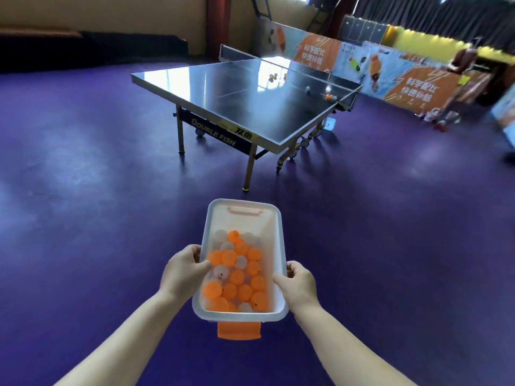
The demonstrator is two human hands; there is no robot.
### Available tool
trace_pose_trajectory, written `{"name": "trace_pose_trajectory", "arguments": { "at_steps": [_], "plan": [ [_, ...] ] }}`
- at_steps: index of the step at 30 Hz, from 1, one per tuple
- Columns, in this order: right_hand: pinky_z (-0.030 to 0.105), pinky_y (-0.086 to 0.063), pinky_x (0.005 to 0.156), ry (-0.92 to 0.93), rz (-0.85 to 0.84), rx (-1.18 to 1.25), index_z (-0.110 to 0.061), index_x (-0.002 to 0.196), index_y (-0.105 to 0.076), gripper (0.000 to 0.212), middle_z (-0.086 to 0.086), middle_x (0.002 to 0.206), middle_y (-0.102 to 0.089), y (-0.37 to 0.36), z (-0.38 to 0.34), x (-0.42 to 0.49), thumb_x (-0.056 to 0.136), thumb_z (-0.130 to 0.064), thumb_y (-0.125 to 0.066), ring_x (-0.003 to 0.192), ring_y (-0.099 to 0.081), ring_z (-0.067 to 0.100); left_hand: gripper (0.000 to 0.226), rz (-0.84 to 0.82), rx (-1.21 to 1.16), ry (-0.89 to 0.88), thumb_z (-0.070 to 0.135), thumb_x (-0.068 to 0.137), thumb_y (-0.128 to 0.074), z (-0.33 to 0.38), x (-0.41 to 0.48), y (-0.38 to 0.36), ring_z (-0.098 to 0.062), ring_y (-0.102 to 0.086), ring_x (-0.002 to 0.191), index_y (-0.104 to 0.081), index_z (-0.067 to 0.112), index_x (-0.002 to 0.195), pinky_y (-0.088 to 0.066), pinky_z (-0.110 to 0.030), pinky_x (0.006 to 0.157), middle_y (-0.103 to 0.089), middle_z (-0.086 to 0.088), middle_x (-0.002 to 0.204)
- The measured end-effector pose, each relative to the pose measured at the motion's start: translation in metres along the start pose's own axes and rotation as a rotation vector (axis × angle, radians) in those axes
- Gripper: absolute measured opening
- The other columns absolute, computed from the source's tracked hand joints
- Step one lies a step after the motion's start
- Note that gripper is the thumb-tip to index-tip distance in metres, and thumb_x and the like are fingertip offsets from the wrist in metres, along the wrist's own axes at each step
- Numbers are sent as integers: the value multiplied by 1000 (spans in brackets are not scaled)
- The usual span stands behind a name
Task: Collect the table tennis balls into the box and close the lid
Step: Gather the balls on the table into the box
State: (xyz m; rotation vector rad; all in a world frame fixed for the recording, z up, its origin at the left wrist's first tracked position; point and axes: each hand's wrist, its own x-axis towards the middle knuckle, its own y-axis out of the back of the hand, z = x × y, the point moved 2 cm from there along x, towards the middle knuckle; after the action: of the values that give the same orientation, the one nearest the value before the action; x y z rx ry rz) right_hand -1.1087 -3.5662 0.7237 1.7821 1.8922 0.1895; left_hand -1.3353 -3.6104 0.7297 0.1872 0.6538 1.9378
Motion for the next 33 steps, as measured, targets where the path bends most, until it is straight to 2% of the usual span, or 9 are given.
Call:
{"name": "trace_pose_trajectory", "arguments": {
  "at_steps": [9,11,13,16,20,23,28,33],
  "plan": [
    [42,-60,71,-65,134,19,-18,83,-65,6,1,83,-71,-21,-52,117,78,-16,-62,80,-68,22,13,-130,-31,-54,19,80,-62,33,156,-16,-17,-66,74,-62,21,93,-59,-42,66,-68,3,83],
    [34,-59,65,-63,140,21,-17,82,-64,5,0,81,-70,-28,-65,151,78,-15,-61,76,-67,19,13,-134,-24,-56,18,80,-62,40,191,-18,-18,-66,75,-63,19,92,-59,-42,66,-68,2,83],
    [25,-52,57,-55,142,34,-16,80,-63,5,-1,78,-68,-36,-80,189,79,-13,-60,70,-63,15,12,-129,-12,-58,17,78,-62,49,230,-18,-20,-65,75,-63,18,89,-58,-44,67,-68,0,82],
    [22,-47,54,-43,131,39,-17,79,-62,6,-2,76,-67,-50,-107,248,80,-12,-59,68,-60,14,11,-115,0,-55,17,77,-62,64,290,-15,-20,-65,75,-63,18,88,-58,-43,68,-68,0,81],
    [23,-49,55,-26,96,22,-15,81,-63,6,0,78,-68,-71,-145,322,81,-11,-59,69,-62,14,13,-88,7,-46,16,79,-62,82,365,-6,-17,-64,76,-64,18,91,-57,-36,64,-68,1,83],
    [31,-56,62,-15,79,9,-16,80,-64,6,1,79,-69,-88,-173,368,80,-11,-60,73,-65,18,14,-77,-1,-34,16,80,-62,87,416,3,-17,-64,75,-64,17,93,-56,-32,61,-68,2,83],
    [40,-58,68,-28,71,8,-15,81,-65,6,3,80,-70,-119,-210,434,79,-13,-60,79,-68,25,13,-100,-23,-29,15,81,-62,93,499,16,-13,-63,73,-64,16,94,-48,-23,54,-67,3,82],
    [35,-59,64,-36,138,34,-15,82,-65,6,3,80,-70,-154,-251,502,80,-12,-61,76,-68,21,13,-156,-19,-75,16,79,-63,102,599,29,-13,-64,73,-64,17,92,-51,-24,56,-67,4,82]
  ]
}}
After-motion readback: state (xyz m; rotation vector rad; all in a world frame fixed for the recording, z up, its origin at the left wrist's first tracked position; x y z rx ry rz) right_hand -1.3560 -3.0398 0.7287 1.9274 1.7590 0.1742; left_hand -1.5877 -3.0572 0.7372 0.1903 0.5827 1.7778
